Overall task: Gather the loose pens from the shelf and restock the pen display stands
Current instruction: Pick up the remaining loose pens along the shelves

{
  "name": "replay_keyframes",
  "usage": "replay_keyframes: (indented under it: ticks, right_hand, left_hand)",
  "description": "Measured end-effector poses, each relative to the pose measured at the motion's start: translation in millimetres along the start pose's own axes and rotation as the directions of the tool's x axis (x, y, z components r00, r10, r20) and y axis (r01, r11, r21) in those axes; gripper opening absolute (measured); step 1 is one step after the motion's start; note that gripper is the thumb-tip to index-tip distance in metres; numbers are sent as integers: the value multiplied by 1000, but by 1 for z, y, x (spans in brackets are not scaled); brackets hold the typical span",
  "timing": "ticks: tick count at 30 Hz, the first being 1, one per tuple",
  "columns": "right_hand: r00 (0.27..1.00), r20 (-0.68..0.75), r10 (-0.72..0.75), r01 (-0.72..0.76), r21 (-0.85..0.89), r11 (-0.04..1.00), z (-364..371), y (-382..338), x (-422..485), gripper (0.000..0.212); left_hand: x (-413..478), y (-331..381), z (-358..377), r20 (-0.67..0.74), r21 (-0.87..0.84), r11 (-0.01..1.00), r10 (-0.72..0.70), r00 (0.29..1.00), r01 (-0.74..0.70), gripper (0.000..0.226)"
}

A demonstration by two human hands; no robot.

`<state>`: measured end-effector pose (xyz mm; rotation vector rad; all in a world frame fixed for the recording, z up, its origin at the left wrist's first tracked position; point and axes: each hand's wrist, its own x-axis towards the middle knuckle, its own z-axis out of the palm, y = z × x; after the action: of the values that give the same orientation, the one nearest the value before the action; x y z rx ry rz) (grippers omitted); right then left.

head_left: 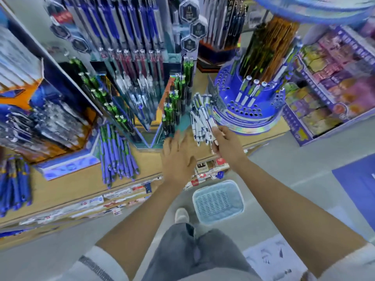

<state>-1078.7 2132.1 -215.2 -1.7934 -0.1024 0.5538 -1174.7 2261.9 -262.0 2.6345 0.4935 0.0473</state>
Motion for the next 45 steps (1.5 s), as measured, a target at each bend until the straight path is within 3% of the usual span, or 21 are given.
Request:
replay_keyframes:
  ticks: [5, 9, 14, 19, 24, 29, 41, 45]
  right_hand:
    - [996, 2, 90, -90, -18, 996, 8, 2, 39, 20]
    - [984, 1, 180, -179, 110, 978, 11, 0, 62, 8]
    - [990, 52, 132, -132, -15, 991, 4, 5, 73, 16]
    - [985, 168, 31, -10, -127, 992, -4, 13, 71, 35]
    - [986, 154, -67, 109, -287, 952, -12, 5, 79, 43]
    - [973, 188, -133, 223, -629, 745, -11, 8, 87, 53]
    - [928, 228, -295, 368, -682, 632, -18, 7, 70, 48]
    - [779, 309, -546, 616, -541, 572, -23, 4, 41, 33]
  left_hand:
    - [1, -1, 5, -58, 23, 1000, 0, 998, 1, 70]
    - [1, 2, 5, -109, 26, 1000, -10, 994, 13, 66]
    - [3, 16, 10, -195, -11, 997, -78, 978, 78, 62]
    - [5, 30, 10, -199, -13, 985, -171, 965, 171, 60]
    - [3, 36, 10, -180, 1, 979, -200, 963, 204, 63]
    - [3, 36, 8, -157, 6, 977, -211, 965, 215, 63]
    - [1, 34, 3, -111, 14, 976, -216, 970, 219, 61]
    - [-14, 31, -3, -124, -63, 969, -246, 961, 240, 55]
